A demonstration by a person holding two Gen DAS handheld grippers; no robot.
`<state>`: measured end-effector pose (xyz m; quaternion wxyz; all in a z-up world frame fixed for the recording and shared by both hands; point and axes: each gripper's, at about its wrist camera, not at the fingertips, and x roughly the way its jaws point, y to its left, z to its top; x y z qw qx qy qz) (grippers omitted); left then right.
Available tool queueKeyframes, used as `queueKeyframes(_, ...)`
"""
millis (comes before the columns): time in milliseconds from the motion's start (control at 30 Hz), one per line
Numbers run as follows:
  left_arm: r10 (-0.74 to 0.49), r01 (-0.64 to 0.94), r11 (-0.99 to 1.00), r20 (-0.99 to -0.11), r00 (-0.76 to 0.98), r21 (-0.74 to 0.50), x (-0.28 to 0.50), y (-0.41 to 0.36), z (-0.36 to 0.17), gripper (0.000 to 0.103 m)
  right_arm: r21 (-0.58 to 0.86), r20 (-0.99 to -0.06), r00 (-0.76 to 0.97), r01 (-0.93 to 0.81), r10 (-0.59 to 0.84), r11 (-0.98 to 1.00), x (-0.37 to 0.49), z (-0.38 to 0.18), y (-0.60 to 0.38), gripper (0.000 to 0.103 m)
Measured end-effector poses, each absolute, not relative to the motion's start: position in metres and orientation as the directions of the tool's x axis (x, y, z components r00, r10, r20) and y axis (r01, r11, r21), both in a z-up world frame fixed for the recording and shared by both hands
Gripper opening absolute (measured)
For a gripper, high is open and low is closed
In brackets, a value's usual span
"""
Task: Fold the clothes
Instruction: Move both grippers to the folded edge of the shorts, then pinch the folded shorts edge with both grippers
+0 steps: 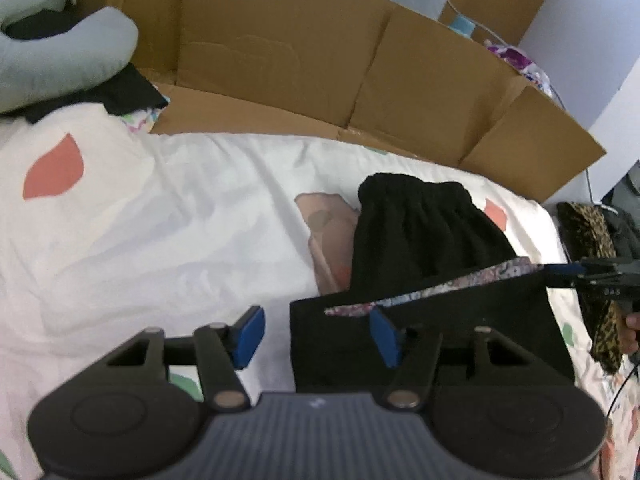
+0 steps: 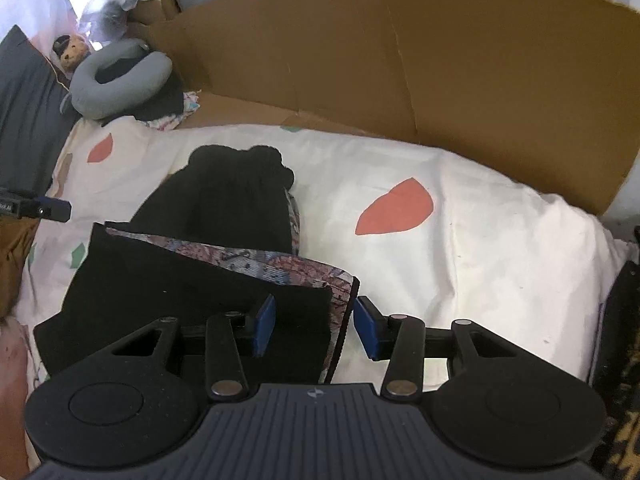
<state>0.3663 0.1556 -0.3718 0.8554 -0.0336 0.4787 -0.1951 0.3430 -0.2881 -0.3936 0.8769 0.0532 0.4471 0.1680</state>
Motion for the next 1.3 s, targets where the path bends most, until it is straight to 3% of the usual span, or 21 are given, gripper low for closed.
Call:
queueKeyframes(133, -0.367, 0.313, 0.919, -0.809, 0.460, -0.239, 0.360, 0.154, -0.386, 0.060, 0.233, -0.765, 0.546, -0.260, 0.342, 0.937, 0.345, -0.397, -0.283, 0.041)
queueKeyframes(200, -0.379, 0.342, 0.910, -0.808, 0.452, -0.235, 0.358, 0.151, -0.392, 0.059, 0.228, -0.764, 0.547, -0.267, 0.342, 0.936, 0.346, -0.399, -0.281, 0.032)
queueKeyframes(400, -0.398, 0.351, 0.903, -0.792, 0.463, -0.248, 0.356, 0.146, -0.399, 0.051, 0.219, -0.762, 0.551, -0.275, 0.340, 0.936, 0.348, -0.403, -0.278, 0.017)
queueKeyframes(467, -0.413, 0.344, 0.899, -0.785, 0.462, -0.270, 0.358, 0.147, -0.401, 0.035, 0.222, -0.762, 0.553, -0.265, 0.336, 0.938, 0.347, -0.402, -0.281, 0.016)
queueKeyframes(600, -0.407, 0.336, 0.903, -0.781, 0.473, -0.267, 0.362, 0.147, -0.403, 0.031, 0.239, -0.757, 0.559, -0.247, 0.339, 0.939, 0.346, -0.400, -0.287, 0.007)
queueKeyframes(767, -0.400, 0.320, 0.909, -0.771, 0.496, -0.266, 0.364, 0.151, -0.402, 0.012, 0.263, -0.740, 0.573, -0.236, 0.352, 0.936, 0.346, -0.395, -0.290, 0.004)
queueKeyframes(900, -0.393, 0.311, 0.913, -0.777, 0.492, -0.265, 0.367, 0.152, -0.404, 0.010, 0.263, -0.734, 0.584, -0.225, 0.346, 0.938, 0.347, -0.393, -0.291, 0.004)
queueKeyframes(1000, -0.393, 0.308, 0.913, -0.783, 0.482, -0.269, 0.369, 0.152, -0.407, 0.021, 0.260, -0.731, 0.592, -0.217, 0.339, 0.941, 0.348, -0.392, -0.292, 0.004)
queueKeyframes(1067, -0.391, 0.322, 0.911, -0.787, 0.477, -0.257, 0.369, 0.149, -0.410, 0.035, 0.259, -0.729, 0.597, -0.212, 0.334, 0.943, 0.348, -0.391, -0.292, 0.004)
queueKeyframes(1200, -0.393, 0.340, 0.907, -0.788, 0.475, -0.248, 0.369, 0.146, -0.418, 0.032, 0.257, -0.731, 0.599, -0.202, 0.327, 0.945, 0.352, -0.393, -0.291, 0.004)
queueKeyframes(1267, -0.405, 0.331, 0.905, -0.777, 0.482, -0.266, 0.370, 0.149, -0.418, 0.017, 0.255, -0.733, 0.599, -0.198, 0.323, 0.946, 0.353, -0.394, -0.291, 0.004)
queueKeyframes(1300, -0.409, 0.328, 0.905, -0.772, 0.486, -0.272, 0.370, 0.150, -0.418, 0.014, 0.254, -0.734, 0.599, -0.196, 0.321, 0.947, 0.354, -0.395, -0.290, 0.004)
